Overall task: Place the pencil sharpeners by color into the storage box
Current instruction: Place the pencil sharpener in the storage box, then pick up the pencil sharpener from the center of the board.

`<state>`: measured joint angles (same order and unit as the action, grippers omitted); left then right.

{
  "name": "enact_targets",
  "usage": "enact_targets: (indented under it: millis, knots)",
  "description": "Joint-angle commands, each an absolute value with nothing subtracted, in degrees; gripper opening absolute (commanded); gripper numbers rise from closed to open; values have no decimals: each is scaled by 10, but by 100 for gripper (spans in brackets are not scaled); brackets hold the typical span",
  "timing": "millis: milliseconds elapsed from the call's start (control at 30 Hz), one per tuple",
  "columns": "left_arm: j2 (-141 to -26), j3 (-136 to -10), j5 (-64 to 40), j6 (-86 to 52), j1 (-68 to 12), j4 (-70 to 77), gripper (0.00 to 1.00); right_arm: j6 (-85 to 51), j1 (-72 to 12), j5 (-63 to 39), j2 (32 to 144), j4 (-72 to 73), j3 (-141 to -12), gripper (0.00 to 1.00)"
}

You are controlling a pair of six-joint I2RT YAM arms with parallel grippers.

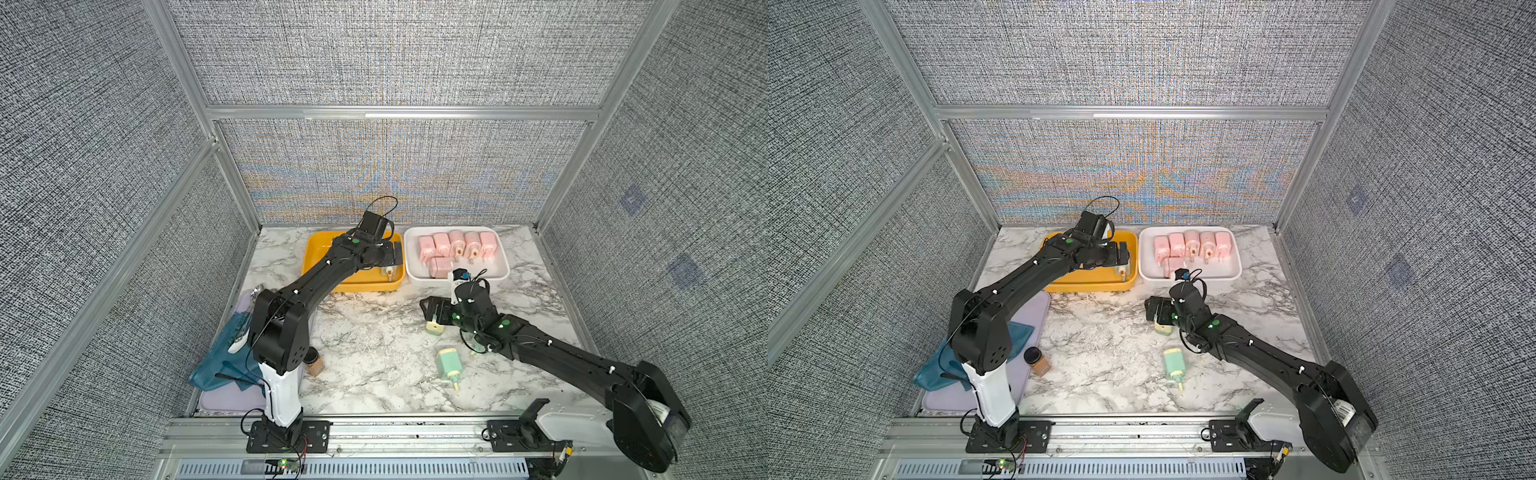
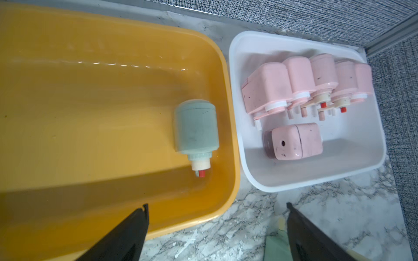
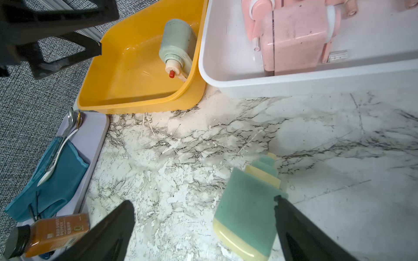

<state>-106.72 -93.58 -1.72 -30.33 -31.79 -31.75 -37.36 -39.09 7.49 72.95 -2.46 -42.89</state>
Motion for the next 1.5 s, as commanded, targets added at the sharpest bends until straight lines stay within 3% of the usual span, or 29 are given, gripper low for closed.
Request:
enact_targets:
  millis: [0,467,1000,1467]
  knots:
    - [-1031,-889,-49,-322,-318,-270,99,-411,-405,170,740,-66,-437,99]
    - [-888,-706,-47,-321,-323,-209,99,-425,-425,136,811,-53,-422,99]
    - [-900,-707,-33,-323,-324,-231,99,-398,-421,183,822,-138,-424,97]
    - [-907,-718,-23,-319,-323,-245,99,-308,-414,166,799,-153,-426,75]
